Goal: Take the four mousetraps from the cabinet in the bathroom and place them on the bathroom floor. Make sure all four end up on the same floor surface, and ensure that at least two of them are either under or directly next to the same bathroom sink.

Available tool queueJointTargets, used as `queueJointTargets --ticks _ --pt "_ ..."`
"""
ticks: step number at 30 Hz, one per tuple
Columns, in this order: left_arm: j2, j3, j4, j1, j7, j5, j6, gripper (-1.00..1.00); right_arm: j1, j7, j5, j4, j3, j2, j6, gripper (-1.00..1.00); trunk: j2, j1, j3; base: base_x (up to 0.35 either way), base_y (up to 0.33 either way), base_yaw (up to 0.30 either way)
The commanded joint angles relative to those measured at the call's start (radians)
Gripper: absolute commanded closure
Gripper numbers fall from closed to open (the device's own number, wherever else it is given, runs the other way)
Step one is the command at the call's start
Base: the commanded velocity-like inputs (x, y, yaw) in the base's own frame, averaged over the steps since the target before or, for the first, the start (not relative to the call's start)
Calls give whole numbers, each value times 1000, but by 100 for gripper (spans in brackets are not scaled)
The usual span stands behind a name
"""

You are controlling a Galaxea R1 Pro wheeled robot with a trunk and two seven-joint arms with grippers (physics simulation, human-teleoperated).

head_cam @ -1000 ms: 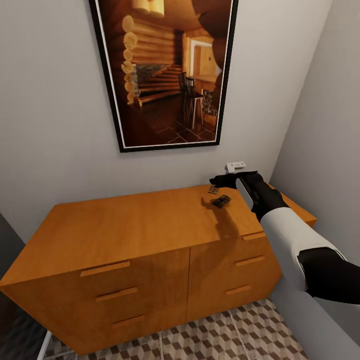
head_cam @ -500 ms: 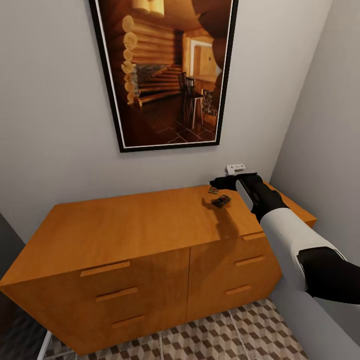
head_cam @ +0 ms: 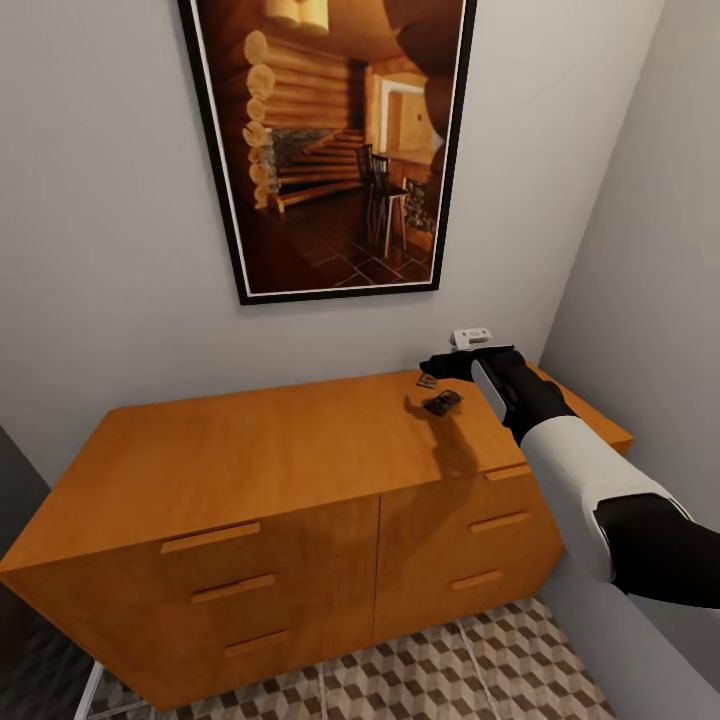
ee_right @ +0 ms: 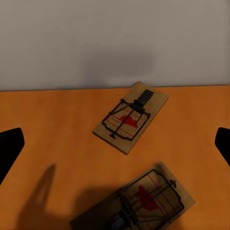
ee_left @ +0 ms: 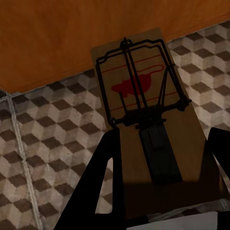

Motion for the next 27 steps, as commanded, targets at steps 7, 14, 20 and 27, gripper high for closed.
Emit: queueJointTargets --ticks 7,14,20,27 --pt "0 -8 3 -2 -2 10 -5 100 -1 -3 -8 -1 4 -1 4 -100 -1 0 -3 0 0 0" --pt "0 -8 3 -1 -2 10 -5 100 -1 -3 -8 -1 4 -1 4 -100 -1 0 -12 0 0 0" --pt "0 -8 3 -1 -2 10 -5 100 -1 -3 -8 17 4 -1 4 -100 -1 0 -21 0 0 0" --pt "0 -8 4 -1 -2 10 -5 100 -1 -2 -8 33 4 -1 -4 -100 -1 0 -32 0 0 0"
